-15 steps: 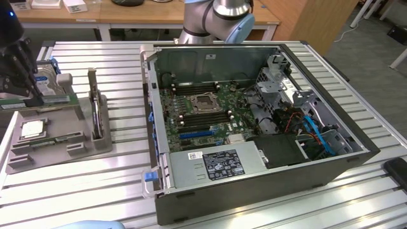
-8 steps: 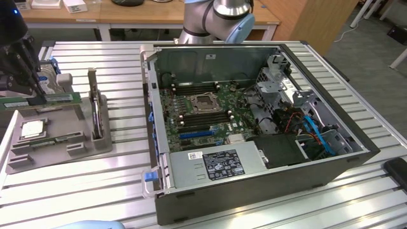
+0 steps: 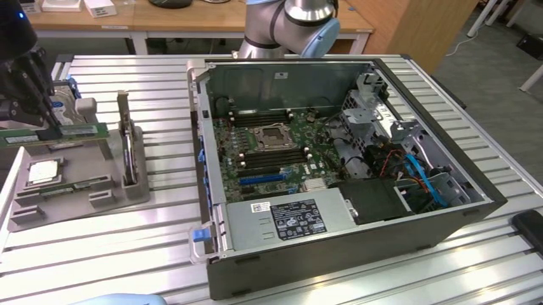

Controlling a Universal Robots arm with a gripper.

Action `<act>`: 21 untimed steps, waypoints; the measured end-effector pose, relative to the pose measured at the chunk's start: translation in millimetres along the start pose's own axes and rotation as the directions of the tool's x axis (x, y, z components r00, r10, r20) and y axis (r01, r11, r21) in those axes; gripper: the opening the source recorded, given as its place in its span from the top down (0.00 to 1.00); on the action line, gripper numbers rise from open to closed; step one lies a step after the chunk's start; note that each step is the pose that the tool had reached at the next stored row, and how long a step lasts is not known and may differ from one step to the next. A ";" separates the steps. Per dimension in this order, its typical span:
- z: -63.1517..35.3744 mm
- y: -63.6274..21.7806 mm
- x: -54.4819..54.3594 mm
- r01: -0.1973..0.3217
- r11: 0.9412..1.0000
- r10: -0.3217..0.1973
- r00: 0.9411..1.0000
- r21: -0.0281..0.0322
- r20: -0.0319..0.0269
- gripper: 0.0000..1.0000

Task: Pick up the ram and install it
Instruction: 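Pick up the ram and move it above insertion slot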

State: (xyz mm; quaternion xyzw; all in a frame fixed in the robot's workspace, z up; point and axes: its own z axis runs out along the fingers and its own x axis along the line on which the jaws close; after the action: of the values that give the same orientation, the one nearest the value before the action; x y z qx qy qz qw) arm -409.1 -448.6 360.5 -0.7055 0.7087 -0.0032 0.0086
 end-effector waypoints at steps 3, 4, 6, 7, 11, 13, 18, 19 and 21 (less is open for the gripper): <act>-2.6 -0.2 0.0 0.000 1.000 0.000 1.000 0.000 0.000 0.86; -4.0 -0.2 0.0 0.000 1.000 0.000 1.000 0.000 0.000 0.86; -6.8 -0.3 0.0 0.000 1.000 0.000 1.000 0.001 0.001 0.86; -8.3 -0.3 -0.1 0.000 1.000 0.000 1.000 0.002 0.001 0.86; -12.4 -0.4 -0.1 0.001 1.000 -0.001 1.000 0.006 0.007 0.86; -12.4 -0.4 -0.1 0.000 1.000 -0.001 1.000 0.006 0.007 0.86; -12.7 -2.2 0.0 0.001 1.000 -0.001 1.000 0.005 0.006 0.86; -12.5 -3.7 -0.1 0.001 1.000 -0.001 1.000 0.005 0.007 0.86; -12.4 -7.6 -0.1 0.001 1.000 -0.001 1.000 0.005 0.007 0.86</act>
State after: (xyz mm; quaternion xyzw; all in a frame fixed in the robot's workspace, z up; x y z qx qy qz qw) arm -401.8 -448.6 373.0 -0.7057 0.7084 -0.0025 0.0131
